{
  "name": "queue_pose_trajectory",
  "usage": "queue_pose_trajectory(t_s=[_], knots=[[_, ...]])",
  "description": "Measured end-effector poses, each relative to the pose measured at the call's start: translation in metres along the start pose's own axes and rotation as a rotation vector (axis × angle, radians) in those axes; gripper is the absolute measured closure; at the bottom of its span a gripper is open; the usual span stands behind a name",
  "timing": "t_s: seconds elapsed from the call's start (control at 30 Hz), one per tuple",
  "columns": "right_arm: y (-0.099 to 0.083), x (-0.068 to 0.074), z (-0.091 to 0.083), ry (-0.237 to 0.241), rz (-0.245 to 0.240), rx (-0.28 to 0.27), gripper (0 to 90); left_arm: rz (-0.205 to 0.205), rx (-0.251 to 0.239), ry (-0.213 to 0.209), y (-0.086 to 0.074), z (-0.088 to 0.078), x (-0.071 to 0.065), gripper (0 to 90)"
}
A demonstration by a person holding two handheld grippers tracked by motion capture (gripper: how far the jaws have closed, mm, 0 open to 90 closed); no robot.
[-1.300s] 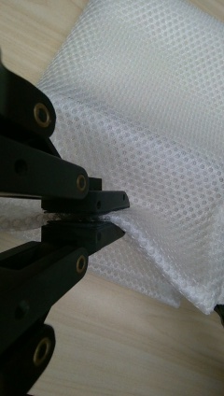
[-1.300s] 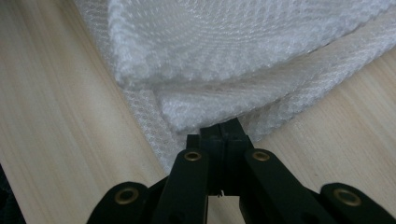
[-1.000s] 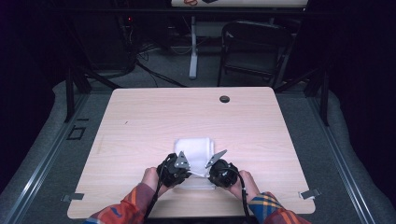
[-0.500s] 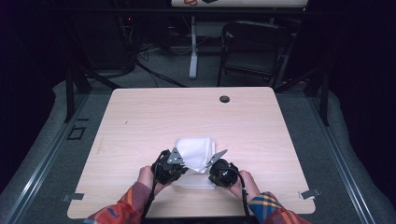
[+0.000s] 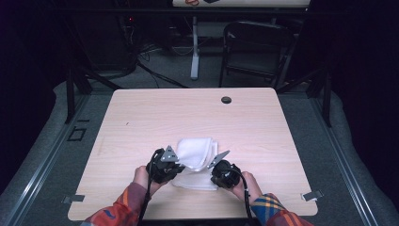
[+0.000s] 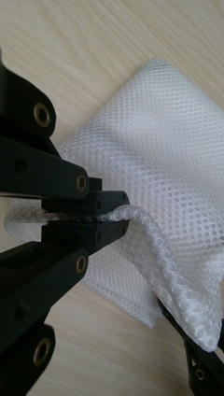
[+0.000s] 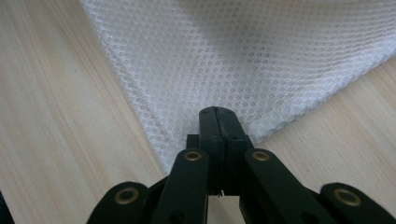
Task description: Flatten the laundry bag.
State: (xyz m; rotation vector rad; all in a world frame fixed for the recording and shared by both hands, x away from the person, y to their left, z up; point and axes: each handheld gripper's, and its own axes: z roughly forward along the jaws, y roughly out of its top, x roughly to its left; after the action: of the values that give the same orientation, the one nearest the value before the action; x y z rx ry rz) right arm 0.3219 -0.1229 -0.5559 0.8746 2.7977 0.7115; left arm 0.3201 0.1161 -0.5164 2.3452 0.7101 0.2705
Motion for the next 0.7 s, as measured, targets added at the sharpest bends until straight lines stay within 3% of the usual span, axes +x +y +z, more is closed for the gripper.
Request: queue_pose_trajectory(t_s=[0.53,0.7], knots=[[-0.0006,-0.0022,-0.0004,-0.004,0.006,0.002,90.0,-0.022,-0.007,0.008,-0.0031,-0.0033,0.0062,86.3],[-0.0004,-0.0023,-0.0008,-0.006,0.002,0.009,90.0,-0.038,-0.018,0.028,-0.0053,-0.0056,0.0088,86.3]])
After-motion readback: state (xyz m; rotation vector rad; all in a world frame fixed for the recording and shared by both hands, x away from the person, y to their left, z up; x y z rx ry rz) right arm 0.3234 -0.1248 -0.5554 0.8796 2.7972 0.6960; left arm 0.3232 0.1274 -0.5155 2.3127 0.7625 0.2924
